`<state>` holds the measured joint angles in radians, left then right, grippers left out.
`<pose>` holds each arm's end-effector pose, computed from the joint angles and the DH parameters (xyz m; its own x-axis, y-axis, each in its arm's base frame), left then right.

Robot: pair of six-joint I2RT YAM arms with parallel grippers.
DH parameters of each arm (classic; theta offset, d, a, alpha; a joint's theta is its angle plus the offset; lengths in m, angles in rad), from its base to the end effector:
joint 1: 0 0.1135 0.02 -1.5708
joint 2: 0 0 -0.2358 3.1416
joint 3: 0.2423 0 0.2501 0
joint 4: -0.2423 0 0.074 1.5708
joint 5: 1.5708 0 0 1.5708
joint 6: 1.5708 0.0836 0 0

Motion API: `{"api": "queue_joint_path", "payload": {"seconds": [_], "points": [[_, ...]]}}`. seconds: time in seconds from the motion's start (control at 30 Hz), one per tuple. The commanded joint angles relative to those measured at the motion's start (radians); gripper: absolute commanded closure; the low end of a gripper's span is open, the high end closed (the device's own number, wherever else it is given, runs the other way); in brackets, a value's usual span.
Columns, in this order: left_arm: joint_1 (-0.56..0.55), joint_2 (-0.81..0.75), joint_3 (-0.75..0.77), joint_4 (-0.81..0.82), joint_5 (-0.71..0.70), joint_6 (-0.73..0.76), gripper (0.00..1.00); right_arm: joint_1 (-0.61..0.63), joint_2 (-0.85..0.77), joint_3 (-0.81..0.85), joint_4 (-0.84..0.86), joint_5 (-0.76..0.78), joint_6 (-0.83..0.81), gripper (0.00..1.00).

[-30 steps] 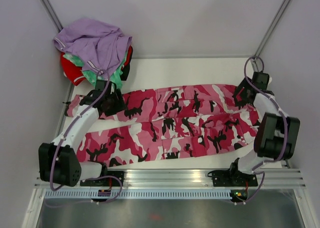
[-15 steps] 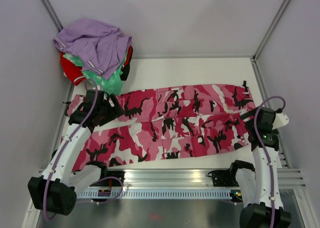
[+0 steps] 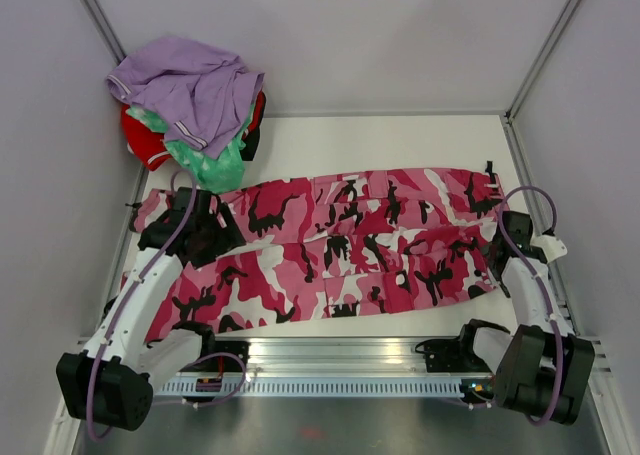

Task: Fold and stack the trousers
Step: Fold the trousers

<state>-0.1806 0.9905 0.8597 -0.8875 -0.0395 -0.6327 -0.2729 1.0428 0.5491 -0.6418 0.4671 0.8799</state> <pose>0.2189 -0.0366 0.2044 -0.7694 -0.4601 -0.4431 -0.3668 0.8861 -0.2832 0.1883 -0.0918 0.1202 -0.2300 0.7789 -0.5834 0.9428 0.3269 0.0648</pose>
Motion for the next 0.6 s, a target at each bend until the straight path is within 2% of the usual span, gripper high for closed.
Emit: {"api": "queue_joint_path", "payload": {"seconds": [0.0,0.17,0.27,0.37,0.4,0.47,0.5,0.53,0.57], "points": [[0.001,0.005,0.064,-0.083,-0.133,-0.019,0.11,-0.032,0.022,-0.041,0.16,0.012,0.007,0.1],[0.041,-0.039,0.091,-0.201,-0.234,-0.143,0.11,-0.084,0.138,-0.044,0.255,-0.051,-0.042,0.17],[0.11,-0.064,0.09,-0.232,-0.205,-0.185,0.11,-0.103,0.175,-0.055,0.266,-0.065,-0.05,0.18],[0.179,-0.087,0.075,-0.241,-0.149,-0.185,0.11,-0.129,0.178,-0.083,0.298,-0.087,-0.058,0.25],[0.194,-0.09,0.064,-0.249,-0.145,-0.188,0.11,-0.135,0.177,-0.09,0.313,-0.09,-0.058,0.34],[0.265,-0.092,0.049,-0.272,-0.135,-0.196,0.11,-0.144,0.178,-0.104,0.329,-0.1,-0.058,0.45],[0.286,-0.092,0.041,-0.284,-0.128,-0.218,0.12,-0.144,0.178,-0.107,0.34,-0.11,-0.058,0.57],[0.341,-0.092,0.027,-0.3,-0.131,-0.232,0.12,-0.144,0.181,-0.11,0.343,-0.114,-0.059,0.64],[0.395,-0.099,0.013,-0.301,-0.135,-0.251,0.14,-0.146,0.177,-0.11,0.344,-0.126,-0.059,0.79]]}}
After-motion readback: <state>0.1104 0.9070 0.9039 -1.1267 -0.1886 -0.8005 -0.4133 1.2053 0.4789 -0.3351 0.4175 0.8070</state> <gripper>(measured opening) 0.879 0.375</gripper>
